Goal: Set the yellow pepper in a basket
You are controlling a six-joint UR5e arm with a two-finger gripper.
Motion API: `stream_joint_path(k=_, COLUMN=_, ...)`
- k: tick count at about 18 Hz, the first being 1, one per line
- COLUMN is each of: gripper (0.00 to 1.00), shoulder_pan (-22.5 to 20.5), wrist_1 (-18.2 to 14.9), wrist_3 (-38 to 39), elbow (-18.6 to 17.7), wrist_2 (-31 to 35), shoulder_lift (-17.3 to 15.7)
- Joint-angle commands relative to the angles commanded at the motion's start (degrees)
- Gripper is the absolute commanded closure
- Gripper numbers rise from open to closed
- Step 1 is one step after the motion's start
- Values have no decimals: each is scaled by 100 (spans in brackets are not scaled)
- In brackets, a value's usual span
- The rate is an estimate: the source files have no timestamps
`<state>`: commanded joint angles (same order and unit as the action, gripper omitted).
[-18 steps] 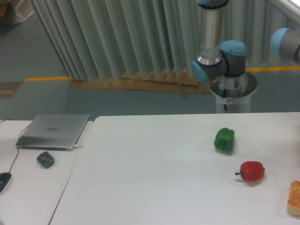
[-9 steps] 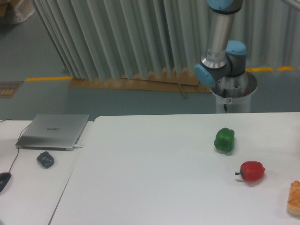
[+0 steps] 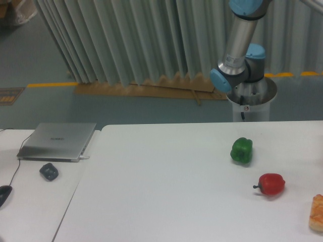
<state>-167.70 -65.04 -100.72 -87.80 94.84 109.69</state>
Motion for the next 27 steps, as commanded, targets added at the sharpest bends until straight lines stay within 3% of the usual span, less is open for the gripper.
stream_joint_path(k=6, gripper=0, shoulder_pan=271, wrist_1=-26, wrist_3=53, elbow=97, wrist_2=61, shoulder_lift=-79)
stream_joint_path(k=10, gripper=0, shoulder_pan=649, wrist_1=-79, wrist_3=79, elbow=-209, wrist_2=-78, shoulder_lift=-281)
stream_joint_path(k=12, gripper=0, shoulder_pan=808, wrist_1=-131, wrist_3=114, elbow=-378, wrist_2=-263, shoulder_lift=-561)
stream_joint_path(k=15, gripper=0, shoulder_pan=1116, wrist_1=-1095, wrist_3=175, elbow=-378, wrist_2=-554, shoulder_lift=-668)
stream_joint_path(k=19, gripper=0, shoulder_pan=1414, wrist_1=-1949, wrist_3=271, elbow=-430, wrist_2=-545, shoulder_lift=-1036)
stream_joint_path(k=27, gripper=0, shoulder_pan=1573, wrist_1=-2004, wrist_3=729, elbow=-369, wrist_2=-536, shoulder_lift=-1055)
